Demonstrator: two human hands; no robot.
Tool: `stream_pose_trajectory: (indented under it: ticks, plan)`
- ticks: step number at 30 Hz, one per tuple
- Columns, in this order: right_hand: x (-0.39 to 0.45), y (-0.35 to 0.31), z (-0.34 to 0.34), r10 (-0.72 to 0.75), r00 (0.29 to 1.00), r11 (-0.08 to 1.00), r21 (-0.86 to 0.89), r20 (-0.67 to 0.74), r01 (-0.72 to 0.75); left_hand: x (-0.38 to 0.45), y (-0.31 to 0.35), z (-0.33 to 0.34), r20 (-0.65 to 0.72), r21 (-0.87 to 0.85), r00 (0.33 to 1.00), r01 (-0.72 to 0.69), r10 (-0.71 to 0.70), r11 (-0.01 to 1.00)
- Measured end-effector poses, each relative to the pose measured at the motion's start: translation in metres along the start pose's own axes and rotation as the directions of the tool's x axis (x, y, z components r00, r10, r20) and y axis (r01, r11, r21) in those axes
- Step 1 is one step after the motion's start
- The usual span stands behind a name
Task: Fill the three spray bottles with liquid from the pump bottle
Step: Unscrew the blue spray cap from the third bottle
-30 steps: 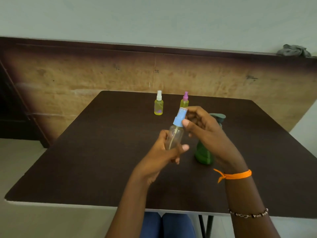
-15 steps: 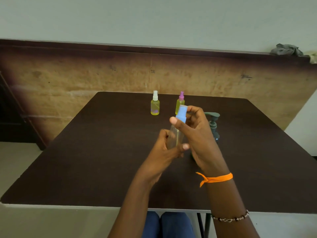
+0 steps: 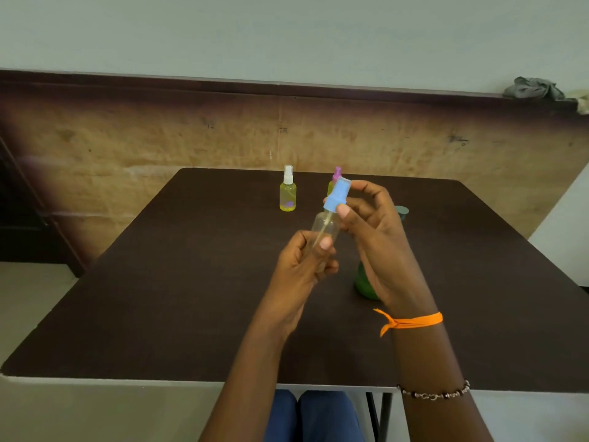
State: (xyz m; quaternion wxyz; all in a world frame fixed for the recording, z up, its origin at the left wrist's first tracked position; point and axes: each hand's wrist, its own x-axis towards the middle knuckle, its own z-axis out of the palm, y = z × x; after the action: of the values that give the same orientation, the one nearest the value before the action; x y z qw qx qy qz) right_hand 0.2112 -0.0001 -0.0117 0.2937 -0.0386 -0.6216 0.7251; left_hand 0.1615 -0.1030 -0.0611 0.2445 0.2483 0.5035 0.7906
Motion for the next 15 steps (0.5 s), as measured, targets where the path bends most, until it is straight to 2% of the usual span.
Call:
stream_pose_trajectory:
  ticks: [6, 12, 15]
  plan:
    - [0.005, -0.002, 0.003, -0.043, 0.998, 0.994, -0.101, -0.05, 0.038, -0.001, 0.001, 0.003, -0.02, 0.026, 1.0, 0.002, -0.001, 1.0]
    - [0.014, -0.022, -0.012, -0.102, 0.992, 0.988, 0.112, -0.079, 0.111, -0.003, 0.0, 0.001, 0.076, -0.084, 0.99, 0.129, -0.122, 0.988]
    - [0.019, -0.032, -0.027, -0.144, 0.978, 0.958, 0.226, -0.149, 0.176, -0.003, -0.003, 0.002, 0.098, -0.127, 0.984, 0.161, -0.15, 0.979]
